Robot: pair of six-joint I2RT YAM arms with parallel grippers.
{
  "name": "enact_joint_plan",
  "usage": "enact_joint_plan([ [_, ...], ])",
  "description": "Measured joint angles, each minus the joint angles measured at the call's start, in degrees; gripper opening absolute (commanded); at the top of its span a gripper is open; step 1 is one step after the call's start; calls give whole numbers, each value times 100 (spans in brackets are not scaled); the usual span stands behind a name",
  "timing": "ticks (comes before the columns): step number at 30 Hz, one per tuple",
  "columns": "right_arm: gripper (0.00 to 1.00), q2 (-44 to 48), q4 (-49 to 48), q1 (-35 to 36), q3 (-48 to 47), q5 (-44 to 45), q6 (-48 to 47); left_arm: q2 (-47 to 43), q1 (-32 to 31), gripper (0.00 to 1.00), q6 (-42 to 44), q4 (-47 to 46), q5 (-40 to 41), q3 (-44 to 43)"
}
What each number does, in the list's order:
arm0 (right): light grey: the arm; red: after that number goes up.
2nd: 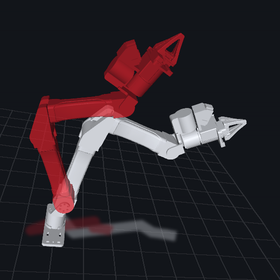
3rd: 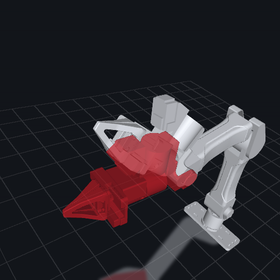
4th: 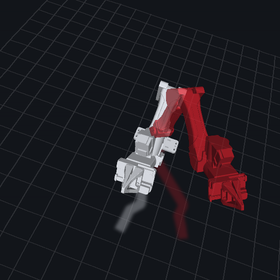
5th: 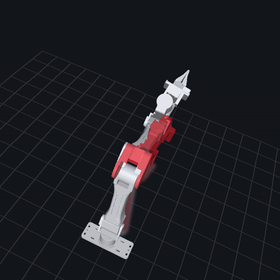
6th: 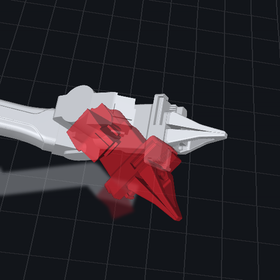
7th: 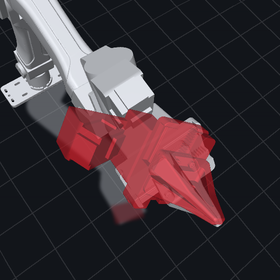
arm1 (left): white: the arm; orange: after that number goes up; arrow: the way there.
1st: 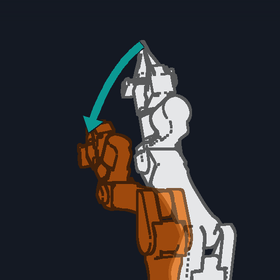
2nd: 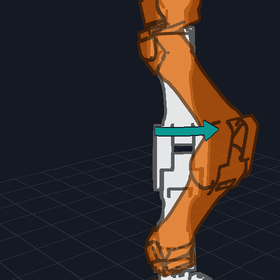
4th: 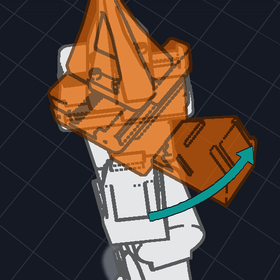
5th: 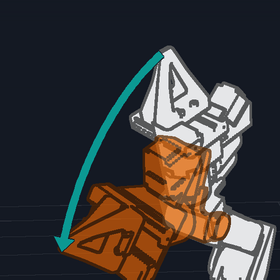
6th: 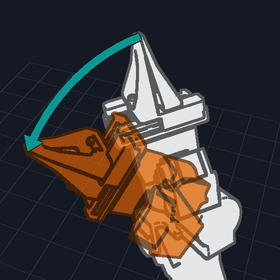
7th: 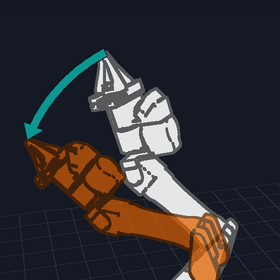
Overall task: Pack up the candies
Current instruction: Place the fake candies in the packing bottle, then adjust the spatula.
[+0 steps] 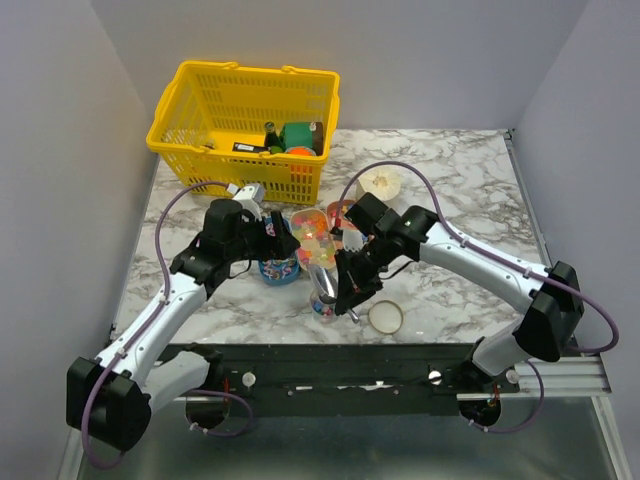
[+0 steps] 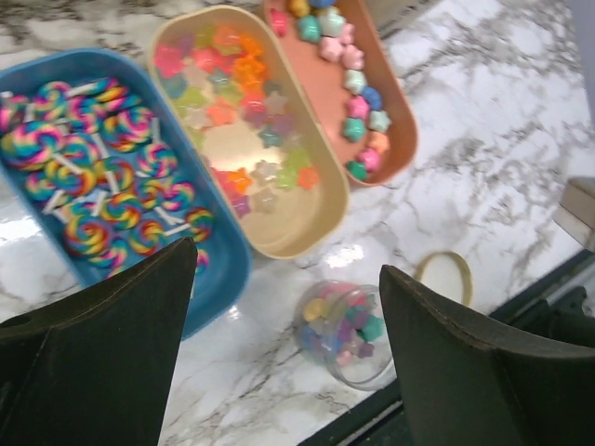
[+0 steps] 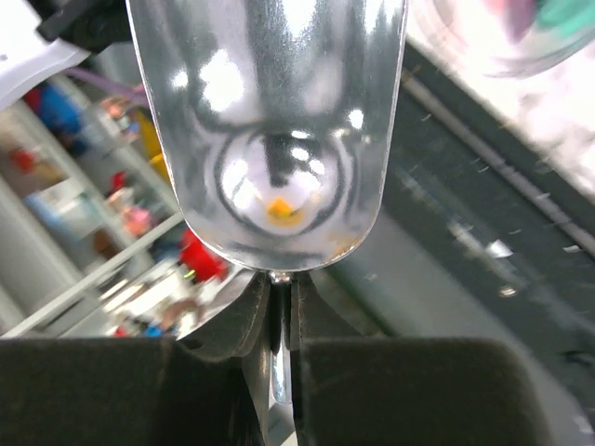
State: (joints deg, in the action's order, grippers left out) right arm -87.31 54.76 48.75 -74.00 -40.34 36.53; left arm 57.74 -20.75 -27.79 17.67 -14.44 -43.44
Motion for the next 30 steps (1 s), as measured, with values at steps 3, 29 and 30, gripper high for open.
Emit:
enact_joint_plan([
  [3,1,-11,155,175,-238,627,-221,2,-216,88,-57,-144,-234,-15],
  [29,1,48,739,531,-1499,2973,-916,656,-1154,69,-46,-433,-411,-15],
  [30,1,46,743,531,-1523,3012,-916,662,-1161,69,-44,-435,-411,-15],
])
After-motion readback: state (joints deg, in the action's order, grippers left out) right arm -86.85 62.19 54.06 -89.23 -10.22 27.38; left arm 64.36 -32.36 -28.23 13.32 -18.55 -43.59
